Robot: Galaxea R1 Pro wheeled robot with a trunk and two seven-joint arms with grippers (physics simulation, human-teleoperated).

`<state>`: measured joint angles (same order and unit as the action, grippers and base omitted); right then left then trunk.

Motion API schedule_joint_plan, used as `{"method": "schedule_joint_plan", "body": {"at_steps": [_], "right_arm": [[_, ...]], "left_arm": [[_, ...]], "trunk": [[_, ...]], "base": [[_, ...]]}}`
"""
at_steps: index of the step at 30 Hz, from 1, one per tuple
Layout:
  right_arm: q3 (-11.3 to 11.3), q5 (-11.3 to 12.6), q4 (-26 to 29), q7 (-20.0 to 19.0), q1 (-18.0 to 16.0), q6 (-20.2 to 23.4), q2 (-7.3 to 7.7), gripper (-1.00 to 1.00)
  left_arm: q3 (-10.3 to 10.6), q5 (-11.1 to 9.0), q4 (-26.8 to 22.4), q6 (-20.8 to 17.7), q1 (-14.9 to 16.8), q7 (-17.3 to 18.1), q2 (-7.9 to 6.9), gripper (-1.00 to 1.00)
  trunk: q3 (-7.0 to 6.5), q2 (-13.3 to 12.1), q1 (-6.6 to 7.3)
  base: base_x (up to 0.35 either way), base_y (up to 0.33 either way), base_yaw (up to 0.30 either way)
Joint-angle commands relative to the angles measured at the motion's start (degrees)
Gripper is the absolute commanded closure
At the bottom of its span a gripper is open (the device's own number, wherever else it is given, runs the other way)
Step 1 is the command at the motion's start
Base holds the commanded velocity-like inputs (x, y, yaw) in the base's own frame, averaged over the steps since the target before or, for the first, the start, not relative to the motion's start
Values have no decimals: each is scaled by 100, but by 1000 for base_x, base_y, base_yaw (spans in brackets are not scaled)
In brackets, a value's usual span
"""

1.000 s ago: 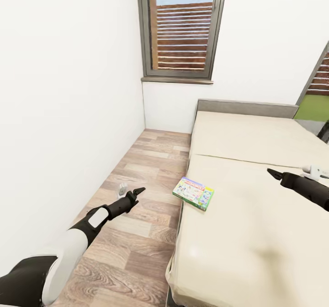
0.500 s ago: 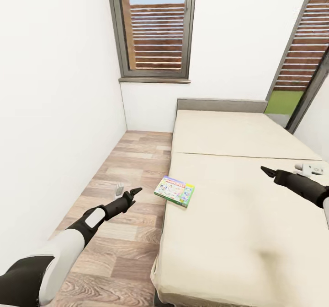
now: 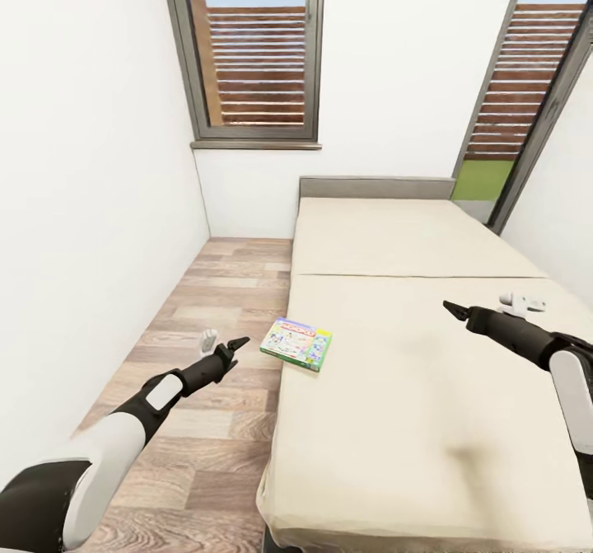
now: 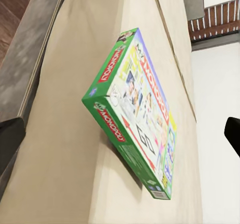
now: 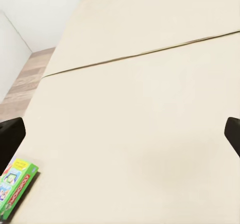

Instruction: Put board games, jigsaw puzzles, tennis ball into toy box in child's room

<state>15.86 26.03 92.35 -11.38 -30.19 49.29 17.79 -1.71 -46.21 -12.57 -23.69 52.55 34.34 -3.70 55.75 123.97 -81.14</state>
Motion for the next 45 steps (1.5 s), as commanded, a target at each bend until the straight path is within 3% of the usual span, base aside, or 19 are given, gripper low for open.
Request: {"method": "schedule_joint_plan", "body": {"at_steps": [1, 15, 30, 45], "right_arm": [[-12, -37, 2, -47, -10, 28, -12, -100], [-78, -37, 2, -40, -56, 52, -53, -100], [-83, -37, 2, -40, -74, 61, -52, -100], [-62, -37, 2, -45, -258, 82, -51, -100]], "left_arm": [[-20, -22, 0, -53, 9, 30, -14, -100], [-73, -79, 0, -122, 223, 91, -312, -100], [-77, -90, 0, -149, 403, 90, -354, -100], [-43, -38, 0, -146, 452, 67, -271, -100]], "trunk": [[5, 2, 1], [63, 2, 1], [191, 2, 1], [330, 2, 1]], "base": [[0, 0, -52], [0, 0, -17], [0, 0, -2], [0, 0, 0]]}}
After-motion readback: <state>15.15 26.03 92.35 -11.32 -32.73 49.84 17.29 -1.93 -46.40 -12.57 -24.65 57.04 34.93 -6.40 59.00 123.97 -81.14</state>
